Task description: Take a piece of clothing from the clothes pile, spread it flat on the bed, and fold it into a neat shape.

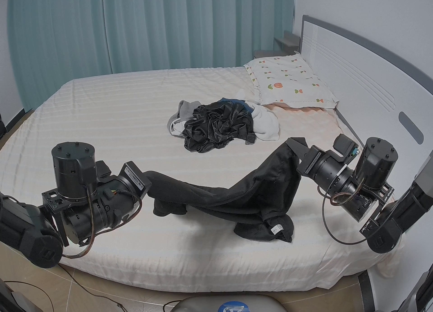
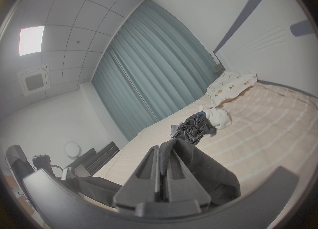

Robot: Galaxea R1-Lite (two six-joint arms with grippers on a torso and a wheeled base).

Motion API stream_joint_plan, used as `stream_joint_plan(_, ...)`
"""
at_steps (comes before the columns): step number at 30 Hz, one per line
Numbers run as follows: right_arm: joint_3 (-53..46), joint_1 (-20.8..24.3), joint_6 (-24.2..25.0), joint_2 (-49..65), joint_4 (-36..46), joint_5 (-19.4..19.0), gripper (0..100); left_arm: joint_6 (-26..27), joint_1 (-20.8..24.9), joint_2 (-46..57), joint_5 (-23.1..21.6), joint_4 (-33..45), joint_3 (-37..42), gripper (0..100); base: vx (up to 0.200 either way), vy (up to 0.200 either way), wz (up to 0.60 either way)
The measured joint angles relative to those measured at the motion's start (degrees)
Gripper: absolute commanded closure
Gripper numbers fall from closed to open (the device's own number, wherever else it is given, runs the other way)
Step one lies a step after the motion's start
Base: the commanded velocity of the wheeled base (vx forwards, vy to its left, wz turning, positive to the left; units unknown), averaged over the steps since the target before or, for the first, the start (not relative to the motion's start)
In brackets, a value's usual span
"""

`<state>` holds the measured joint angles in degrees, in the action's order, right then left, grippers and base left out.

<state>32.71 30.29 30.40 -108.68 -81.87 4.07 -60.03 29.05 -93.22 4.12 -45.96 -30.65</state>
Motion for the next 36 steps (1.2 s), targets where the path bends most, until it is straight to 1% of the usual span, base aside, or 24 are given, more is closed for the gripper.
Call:
stream_joint_plan(4, 1.05, 0.05, -2.44, 0.28, 0.09, 1.5, 100, 0.06, -0.37, 0.72, 0.22, -0.13, 0.0, 100, 0.0, 0.2, 0.0)
stream_joint_plan(8, 1.69, 0.6, -3.04, 0.38, 0.26, 1.83, 100, 0.09, -0.89, 1.24, 0.34, -0.16, 0.0, 100, 0.0, 0.2, 0.0)
stream_joint_plan(11, 2.32, 1.43, -4.82, 0.46, 0.3, 2.02, 100, 0.09, -1.41, 1.79, 0.61, -0.24, -0.02, 100, 0.0, 0.2, 0.0)
stream_joint_plan(17, 5.27, 3.38, -9.22, -0.11, 0.41, 4.29, 100, 0.24, -1.83, 2.76, 2.77, -0.4, -0.11, 100, 0.0, 0.2, 0.0)
stream_joint_plan(22, 8.58, 4.27, -12.01, -1.52, 0.0, 4.49, 100, 0.26, -2.13, 4.24, 3.84, -0.44, -0.17, 100, 0.0, 0.2, 0.0)
stream_joint_plan(31, 12.85, 5.29, -12.24, -3.04, 0.3, 4.07, 100, 0.28, -2.51, 5.99, 3.82, -0.33, -0.22, 100, 0.0, 0.2, 0.0)
stream_joint_plan(36, 13.21, 5.81, -11.74, -3.64, -0.43, 4.33, 100, 0.37, -2.51, 6.38, 3.89, -0.43, -0.02, 100, 0.0, 0.2, 0.0)
